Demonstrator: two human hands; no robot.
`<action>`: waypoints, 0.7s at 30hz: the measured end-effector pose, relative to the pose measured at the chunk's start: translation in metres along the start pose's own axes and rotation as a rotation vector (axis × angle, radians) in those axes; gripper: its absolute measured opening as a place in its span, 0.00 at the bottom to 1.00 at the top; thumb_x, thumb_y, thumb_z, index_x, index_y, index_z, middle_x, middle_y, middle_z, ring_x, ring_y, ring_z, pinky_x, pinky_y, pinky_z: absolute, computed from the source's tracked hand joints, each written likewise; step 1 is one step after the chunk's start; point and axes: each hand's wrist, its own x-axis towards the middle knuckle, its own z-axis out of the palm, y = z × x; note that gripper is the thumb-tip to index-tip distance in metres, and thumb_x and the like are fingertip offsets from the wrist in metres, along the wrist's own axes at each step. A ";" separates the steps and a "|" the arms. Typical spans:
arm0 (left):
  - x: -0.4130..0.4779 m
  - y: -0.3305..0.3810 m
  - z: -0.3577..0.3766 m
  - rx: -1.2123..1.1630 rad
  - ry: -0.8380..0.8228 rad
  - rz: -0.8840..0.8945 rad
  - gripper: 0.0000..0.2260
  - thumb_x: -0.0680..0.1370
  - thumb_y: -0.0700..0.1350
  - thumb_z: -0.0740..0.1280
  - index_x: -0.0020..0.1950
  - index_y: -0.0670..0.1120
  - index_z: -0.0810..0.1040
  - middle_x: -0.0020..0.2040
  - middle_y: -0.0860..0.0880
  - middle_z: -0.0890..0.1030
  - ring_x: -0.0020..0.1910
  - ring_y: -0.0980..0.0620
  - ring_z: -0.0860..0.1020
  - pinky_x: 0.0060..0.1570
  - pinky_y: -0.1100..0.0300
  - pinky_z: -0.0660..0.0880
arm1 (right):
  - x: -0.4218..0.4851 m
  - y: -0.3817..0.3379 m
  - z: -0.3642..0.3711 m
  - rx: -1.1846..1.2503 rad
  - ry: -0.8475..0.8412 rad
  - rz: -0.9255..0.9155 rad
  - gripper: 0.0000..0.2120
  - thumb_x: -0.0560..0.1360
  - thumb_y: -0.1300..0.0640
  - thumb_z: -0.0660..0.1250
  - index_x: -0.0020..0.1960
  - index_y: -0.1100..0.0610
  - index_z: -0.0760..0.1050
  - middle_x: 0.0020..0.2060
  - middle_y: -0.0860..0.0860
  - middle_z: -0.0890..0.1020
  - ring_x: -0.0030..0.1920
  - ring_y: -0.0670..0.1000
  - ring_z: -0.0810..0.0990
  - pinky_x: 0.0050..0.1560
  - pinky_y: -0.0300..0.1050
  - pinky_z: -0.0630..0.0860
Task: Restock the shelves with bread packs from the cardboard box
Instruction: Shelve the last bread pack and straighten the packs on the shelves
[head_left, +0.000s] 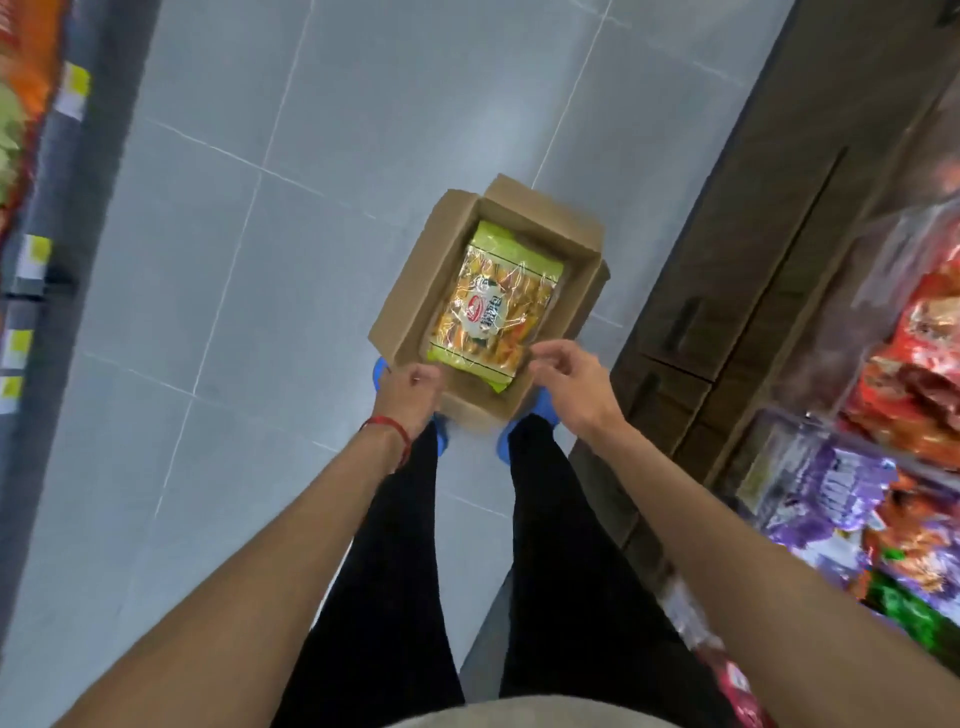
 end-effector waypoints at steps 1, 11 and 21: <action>0.012 -0.004 0.011 -0.037 -0.001 -0.037 0.10 0.80 0.42 0.62 0.40 0.50 0.75 0.49 0.42 0.82 0.47 0.45 0.80 0.48 0.56 0.76 | 0.018 0.007 0.000 -0.017 -0.015 0.009 0.08 0.83 0.58 0.66 0.60 0.50 0.79 0.51 0.44 0.82 0.58 0.48 0.81 0.60 0.43 0.78; 0.215 -0.061 0.094 -0.180 0.031 -0.218 0.04 0.73 0.46 0.66 0.38 0.49 0.75 0.45 0.45 0.78 0.47 0.47 0.77 0.54 0.51 0.76 | 0.232 0.088 0.028 -0.291 -0.097 -0.078 0.10 0.84 0.58 0.64 0.64 0.53 0.79 0.55 0.48 0.83 0.54 0.48 0.81 0.56 0.43 0.78; 0.373 -0.128 0.154 -0.159 0.048 -0.389 0.15 0.79 0.42 0.68 0.65 0.40 0.74 0.61 0.41 0.76 0.61 0.42 0.75 0.66 0.46 0.73 | 0.406 0.144 0.057 -0.703 0.019 -0.359 0.28 0.83 0.42 0.62 0.79 0.52 0.64 0.76 0.52 0.67 0.76 0.55 0.66 0.74 0.58 0.69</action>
